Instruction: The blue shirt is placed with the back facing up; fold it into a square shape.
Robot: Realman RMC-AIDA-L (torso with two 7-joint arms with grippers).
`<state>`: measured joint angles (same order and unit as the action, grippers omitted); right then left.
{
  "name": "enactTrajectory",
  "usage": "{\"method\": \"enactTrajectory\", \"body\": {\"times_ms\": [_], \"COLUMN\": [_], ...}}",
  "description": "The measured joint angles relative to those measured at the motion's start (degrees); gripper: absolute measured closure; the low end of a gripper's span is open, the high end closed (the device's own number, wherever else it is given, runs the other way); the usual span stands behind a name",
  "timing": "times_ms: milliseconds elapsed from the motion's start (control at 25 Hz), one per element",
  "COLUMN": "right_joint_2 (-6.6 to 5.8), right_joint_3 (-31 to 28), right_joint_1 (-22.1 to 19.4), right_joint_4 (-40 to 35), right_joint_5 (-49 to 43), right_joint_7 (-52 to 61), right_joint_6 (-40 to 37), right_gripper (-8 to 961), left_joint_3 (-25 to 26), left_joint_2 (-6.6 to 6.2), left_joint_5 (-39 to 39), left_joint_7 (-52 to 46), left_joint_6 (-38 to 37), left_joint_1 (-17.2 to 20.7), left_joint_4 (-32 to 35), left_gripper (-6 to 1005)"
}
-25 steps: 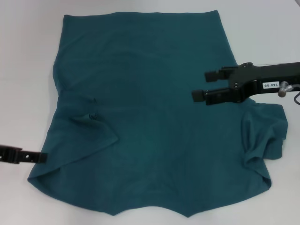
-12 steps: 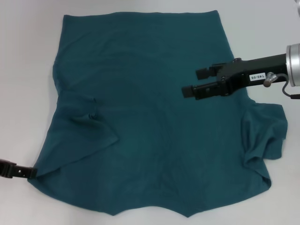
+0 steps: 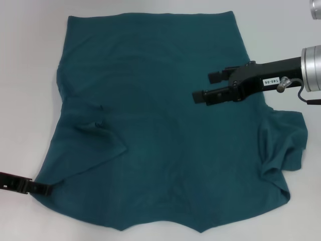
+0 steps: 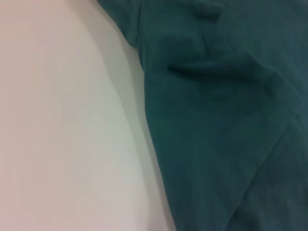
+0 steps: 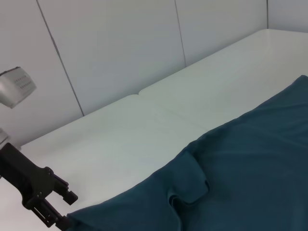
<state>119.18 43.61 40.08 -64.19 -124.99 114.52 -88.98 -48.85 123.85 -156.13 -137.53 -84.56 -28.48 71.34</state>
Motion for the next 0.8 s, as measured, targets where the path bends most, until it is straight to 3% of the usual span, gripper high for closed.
{"method": "enactTrajectory", "body": {"times_ms": [200, 680, 760, 800], "right_joint_2": [0.0, 0.07, 0.1, 0.1], "right_joint_3": [0.1, 0.1, 0.1, 0.2], "right_joint_1": [0.0, -0.2, -0.2, -0.2], "right_joint_4": [0.1, 0.1, 0.1, 0.1], "right_joint_5": [0.0, 0.0, 0.0, 0.0], "right_joint_7": [0.0, -0.1, -0.1, -0.1], "right_joint_6": [0.0, 0.0, 0.0, 0.0], "right_gripper": [42, 42, 42, 42], "left_joint_3": [-0.6, -0.2, -0.2, -0.1], "left_joint_2": [0.01, -0.29, -0.34, -0.44], "left_joint_5": [-0.9, -0.9, -0.9, -1.0], "left_joint_7": [-0.6, -0.8, -0.8, -0.9], "left_joint_6": [0.3, 0.4, 0.4, 0.4], "left_joint_1": [-0.1, -1.8, -2.0, -2.4], "left_joint_4": [-0.1, -3.3, -3.7, -4.4], "left_gripper": [126, 325, 562, 598]}}
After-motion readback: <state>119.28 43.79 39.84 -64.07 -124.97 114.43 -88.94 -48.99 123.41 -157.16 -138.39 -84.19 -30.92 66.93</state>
